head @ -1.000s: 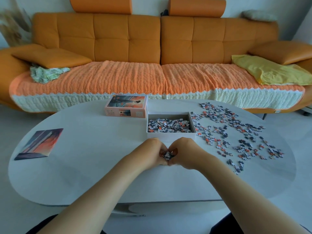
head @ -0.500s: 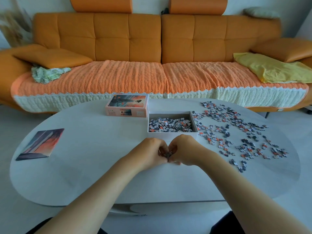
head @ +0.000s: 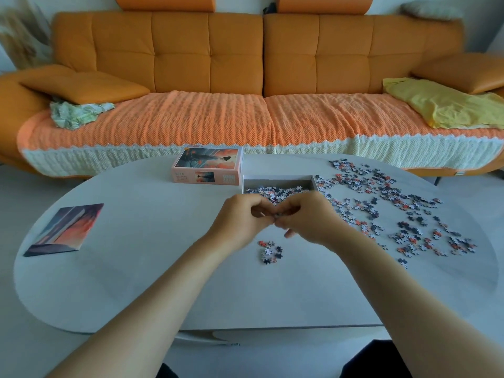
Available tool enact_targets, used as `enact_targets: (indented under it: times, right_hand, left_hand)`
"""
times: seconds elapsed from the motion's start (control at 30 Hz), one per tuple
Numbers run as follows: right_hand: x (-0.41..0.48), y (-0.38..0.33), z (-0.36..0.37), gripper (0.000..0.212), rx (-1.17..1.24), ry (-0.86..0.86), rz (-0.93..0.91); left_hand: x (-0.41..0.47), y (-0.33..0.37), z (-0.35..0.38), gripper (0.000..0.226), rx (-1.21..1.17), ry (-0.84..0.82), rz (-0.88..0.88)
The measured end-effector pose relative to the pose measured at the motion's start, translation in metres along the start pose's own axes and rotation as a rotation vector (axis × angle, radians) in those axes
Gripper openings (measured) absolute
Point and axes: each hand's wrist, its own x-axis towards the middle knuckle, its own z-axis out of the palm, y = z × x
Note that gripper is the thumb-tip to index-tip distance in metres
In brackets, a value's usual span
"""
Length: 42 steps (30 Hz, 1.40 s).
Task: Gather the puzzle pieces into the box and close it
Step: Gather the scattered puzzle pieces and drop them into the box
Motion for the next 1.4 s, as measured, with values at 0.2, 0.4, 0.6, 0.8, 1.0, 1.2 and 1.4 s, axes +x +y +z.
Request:
enact_targets:
  times: [0.2, 0.4, 0.6, 0.8, 1.0, 1.2, 1.4]
  right_hand:
    - [0.028, 0.001, -0.013, 0.011, -0.001, 0.279, -0.135]
    - [0.04, 0.022, -0.012, 0.022, -0.291, 0.175, -0.097]
    - [0.035, 0.018, -0.019, 0.014, -0.275, 0.249, -0.243]
    - [0.009, 0.009, -0.013, 0.012, -0.383, -0.002, -0.315]
    - [-0.013, 0.011, 0.004, 0.032, -0.599, -0.28, -0.146]
    - [-0.018, 0.01, 0.015, 0.017, -0.568, -0.202, -0.151]
    - [-0.023, 0.013, 0.014, 0.053, -0.529, -0.276, -0.08]
  left_hand:
    - [0.04, 0.013, 0.006, 0.017, -0.086, 0.103, 0.041]
    - [0.05, -0.003, 0.01, 0.018, 0.299, 0.009, 0.131]
    - [0.037, -0.009, -0.005, 0.016, 0.355, 0.084, 0.283]
    - [0.001, 0.0, -0.013, 0.019, 0.434, -0.197, 0.23]
    - [-0.017, -0.014, -0.007, 0.054, 0.611, -0.45, 0.11]
    - [-0.022, -0.013, -0.002, 0.035, 0.482, -0.403, 0.096]
    - [-0.021, -0.018, -0.012, 0.048, 0.549, -0.422, 0.074]
